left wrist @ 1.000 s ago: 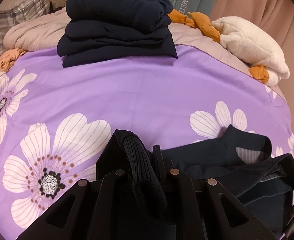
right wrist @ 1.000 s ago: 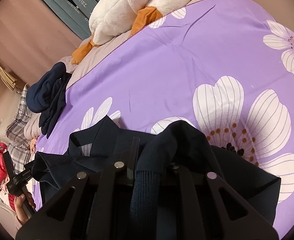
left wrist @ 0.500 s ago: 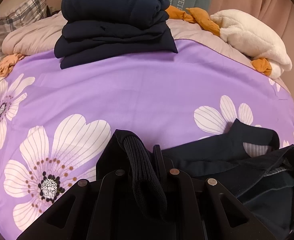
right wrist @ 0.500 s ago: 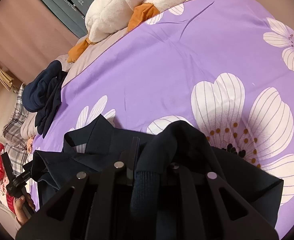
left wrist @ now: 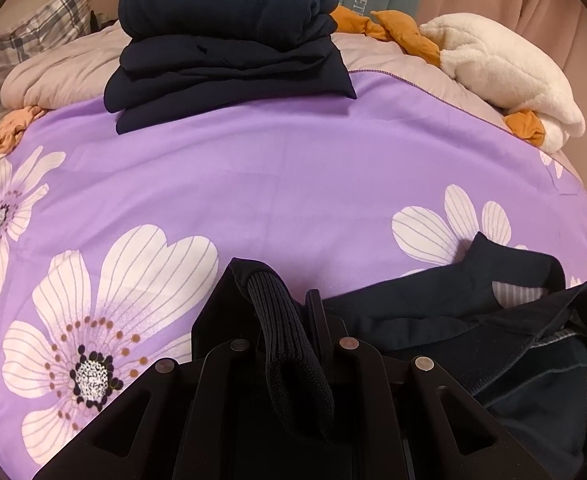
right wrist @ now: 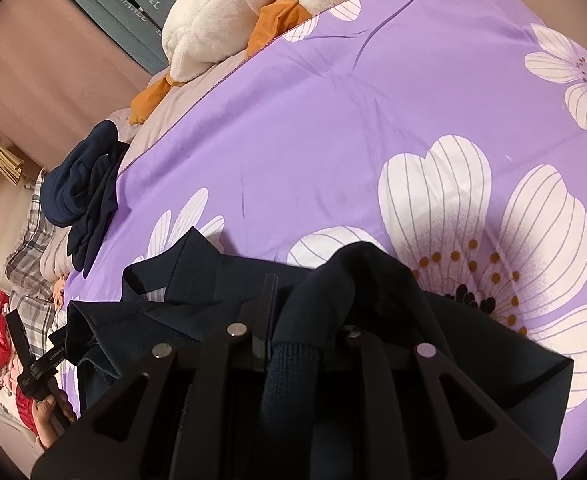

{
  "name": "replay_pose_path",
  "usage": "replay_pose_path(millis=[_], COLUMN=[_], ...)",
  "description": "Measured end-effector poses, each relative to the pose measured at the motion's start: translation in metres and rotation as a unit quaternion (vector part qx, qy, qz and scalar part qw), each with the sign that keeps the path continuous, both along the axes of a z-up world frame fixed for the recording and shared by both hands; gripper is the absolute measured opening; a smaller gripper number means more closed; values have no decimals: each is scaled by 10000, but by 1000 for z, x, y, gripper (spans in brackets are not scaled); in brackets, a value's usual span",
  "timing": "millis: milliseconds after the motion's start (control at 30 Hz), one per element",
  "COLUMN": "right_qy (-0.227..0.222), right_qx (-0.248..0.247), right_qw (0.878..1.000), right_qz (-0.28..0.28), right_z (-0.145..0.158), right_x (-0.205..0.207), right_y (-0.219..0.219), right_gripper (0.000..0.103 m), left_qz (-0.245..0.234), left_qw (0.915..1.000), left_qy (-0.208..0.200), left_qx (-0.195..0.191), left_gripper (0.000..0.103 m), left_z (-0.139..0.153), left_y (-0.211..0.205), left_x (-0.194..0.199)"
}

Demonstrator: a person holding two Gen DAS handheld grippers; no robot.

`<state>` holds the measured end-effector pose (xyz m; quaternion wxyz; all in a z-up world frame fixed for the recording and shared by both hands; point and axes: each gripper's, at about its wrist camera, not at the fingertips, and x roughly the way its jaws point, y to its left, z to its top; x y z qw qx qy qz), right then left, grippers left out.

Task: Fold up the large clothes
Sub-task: 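Hold the folded hem flat against the collar with both grippers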

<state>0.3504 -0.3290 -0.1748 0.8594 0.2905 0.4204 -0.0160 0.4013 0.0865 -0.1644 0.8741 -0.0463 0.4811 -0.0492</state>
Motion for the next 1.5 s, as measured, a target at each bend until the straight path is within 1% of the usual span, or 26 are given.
replay_pose_path(millis=[367, 567, 633, 800, 1000, 1200, 1367, 1500], right_qy=[47, 48, 41, 33, -52, -31, -93, -118], right_qx=[39, 64, 70, 99, 237, 418, 626, 736], right_qw=[10000, 10000, 9999, 9999, 9996, 9987, 9972, 9961], right_qz=[-38, -60, -83, -102, -172, -275, -402, -464], right_z=[-3, -2, -3, -3, 3, 3, 5, 5], right_x=[2, 4, 3, 5, 5, 2, -2, -4], right_y=[-1, -1, -1, -1, -2, -7, -15, -19], right_gripper=[18, 30, 37, 43, 59, 60, 60, 60], left_qz=[32, 58, 73, 114, 217, 215, 307, 330], left_qw=[10000, 9999, 9998, 9997, 9992, 9993, 9981, 9982], left_qy=[47, 76, 86, 107, 162, 147, 187, 162], left_qx=[-66, -110, -140, -185, -300, -264, -498, -471], left_gripper=[14, 14, 14, 15, 15, 16, 18, 18], left_z=[-4, -4, -4, -4, -1, 1, 4, 7], left_y=[1, 2, 2, 2, 4, 4, 10, 9], left_x=[1, 2, 2, 4, 5, 4, 6, 4])
